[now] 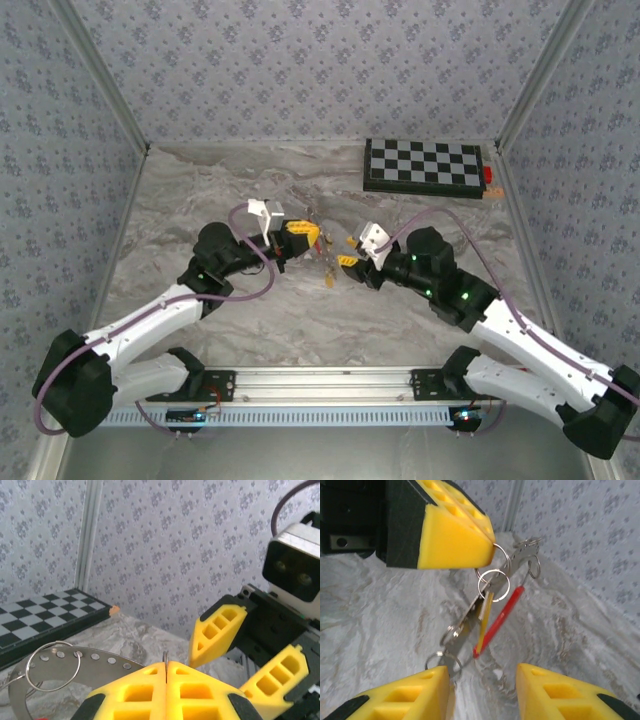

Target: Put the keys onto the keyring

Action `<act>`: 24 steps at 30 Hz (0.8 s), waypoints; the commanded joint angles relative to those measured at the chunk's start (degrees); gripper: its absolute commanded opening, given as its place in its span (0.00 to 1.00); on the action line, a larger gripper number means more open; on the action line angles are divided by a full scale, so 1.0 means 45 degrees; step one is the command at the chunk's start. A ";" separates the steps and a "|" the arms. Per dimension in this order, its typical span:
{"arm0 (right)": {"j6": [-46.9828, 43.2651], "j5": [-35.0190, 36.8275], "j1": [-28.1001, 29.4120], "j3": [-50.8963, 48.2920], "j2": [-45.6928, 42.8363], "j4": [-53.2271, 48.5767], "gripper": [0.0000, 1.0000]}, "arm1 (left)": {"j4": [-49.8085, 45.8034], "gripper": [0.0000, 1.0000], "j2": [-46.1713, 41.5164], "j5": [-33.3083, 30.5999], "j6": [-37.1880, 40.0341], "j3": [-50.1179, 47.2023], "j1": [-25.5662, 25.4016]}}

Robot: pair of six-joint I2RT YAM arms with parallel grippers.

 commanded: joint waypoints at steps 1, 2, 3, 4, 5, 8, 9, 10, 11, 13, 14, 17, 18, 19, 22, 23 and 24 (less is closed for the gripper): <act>-0.0353 0.1812 0.0544 -0.0235 0.0137 0.1738 0.40 | 0.2146 0.00 -0.0354 -0.1076 -0.0571 -0.0120 -0.0287; -0.0482 0.2085 0.0706 -0.0274 0.0247 0.1964 0.40 | 0.2442 0.00 -0.0373 -0.1233 -0.0621 -0.0213 -0.0350; -0.0634 0.2307 0.0925 -0.0308 0.0358 0.2152 0.40 | 0.2643 0.00 -0.0393 -0.1338 -0.0657 -0.0260 -0.0397; -0.0724 0.2516 0.1066 -0.0318 0.0436 0.2294 0.41 | 0.2714 0.00 -0.0427 -0.1390 -0.0647 -0.0274 -0.0433; -0.0858 0.2742 0.1205 -0.0341 0.0514 0.2459 0.40 | 0.2708 0.00 -0.0443 -0.1427 -0.0614 -0.0243 -0.0493; -0.1067 0.3201 0.1391 -0.0378 0.0647 0.2849 0.41 | 0.2502 0.00 -0.0491 -0.1329 -0.0473 -0.0147 -0.0573; -0.1120 0.3243 0.1417 -0.0382 0.0651 0.2957 0.41 | 0.2486 0.00 -0.0496 -0.1323 -0.0430 -0.0156 -0.0587; -0.1179 0.3261 0.1428 -0.0380 0.0654 0.3040 0.41 | 0.2476 0.00 -0.0491 -0.1287 -0.0391 -0.0146 -0.0606; -0.1235 0.3253 0.1452 -0.0396 0.0620 0.3078 0.41 | 0.2455 0.00 -0.0491 -0.1274 -0.0370 -0.0154 -0.0629; -0.1286 0.3259 0.1459 -0.0422 0.0506 0.3083 0.41 | 0.2357 0.00 -0.0558 -0.1301 -0.0279 -0.0195 -0.0618; -0.1287 0.3189 0.1478 -0.0458 0.0396 0.3054 0.41 | 0.2324 0.00 -0.0597 -0.1322 -0.0222 -0.0223 -0.0632; -0.1326 0.3016 0.1459 -0.0771 -0.0185 0.3175 0.42 | 0.2136 0.00 -0.0792 -0.1449 0.0003 -0.0307 -0.0628; -0.1345 0.3019 0.1425 -0.0900 -0.0371 0.3191 0.42 | 0.2051 0.00 -0.0855 -0.1483 0.0098 -0.0321 -0.0647; -0.1336 0.3008 0.1405 -0.0982 -0.0564 0.3130 0.42 | 0.1989 0.00 -0.0891 -0.1507 0.0174 -0.0345 -0.0639; -0.1225 0.3062 0.1222 -0.1152 -0.0942 0.2997 0.42 | 0.1877 0.00 -0.0902 -0.1460 0.0313 -0.0332 -0.0671; -0.1157 0.3019 0.1143 -0.1171 -0.1002 0.2976 0.42 | 0.1857 0.00 -0.0901 -0.1435 0.0332 -0.0323 -0.0679; -0.1095 0.3009 0.1030 -0.1170 -0.1004 0.2951 0.42 | 0.1847 0.00 -0.0897 -0.1384 0.0361 -0.0327 -0.0701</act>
